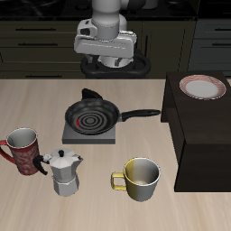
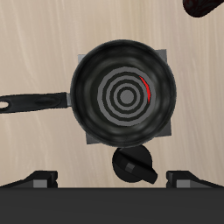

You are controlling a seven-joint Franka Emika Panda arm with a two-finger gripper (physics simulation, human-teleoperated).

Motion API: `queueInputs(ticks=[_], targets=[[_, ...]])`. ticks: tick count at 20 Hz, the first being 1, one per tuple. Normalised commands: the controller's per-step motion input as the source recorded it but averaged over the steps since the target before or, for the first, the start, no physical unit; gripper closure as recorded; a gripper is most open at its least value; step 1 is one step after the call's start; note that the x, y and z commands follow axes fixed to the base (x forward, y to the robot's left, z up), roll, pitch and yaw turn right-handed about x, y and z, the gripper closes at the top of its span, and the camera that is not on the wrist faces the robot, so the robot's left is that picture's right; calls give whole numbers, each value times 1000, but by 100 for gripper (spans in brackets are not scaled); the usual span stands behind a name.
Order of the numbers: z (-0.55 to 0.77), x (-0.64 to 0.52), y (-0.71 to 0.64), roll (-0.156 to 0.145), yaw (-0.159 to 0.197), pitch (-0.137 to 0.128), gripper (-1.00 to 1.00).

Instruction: Place the frying pan on the top layer of the shelf

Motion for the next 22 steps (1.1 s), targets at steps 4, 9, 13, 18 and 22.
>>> queueInputs(ticks=[4, 9, 13, 18, 22], targets=[[-26, 63, 90, 33, -156, -2, -100], [49, 7, 157, 22, -181, -49, -100], [17, 30, 159, 16, -203, -10, -100], [-3, 51, 192, 11, -183, -11, -100], [-76, 107, 195, 48, -275, 21, -100]])
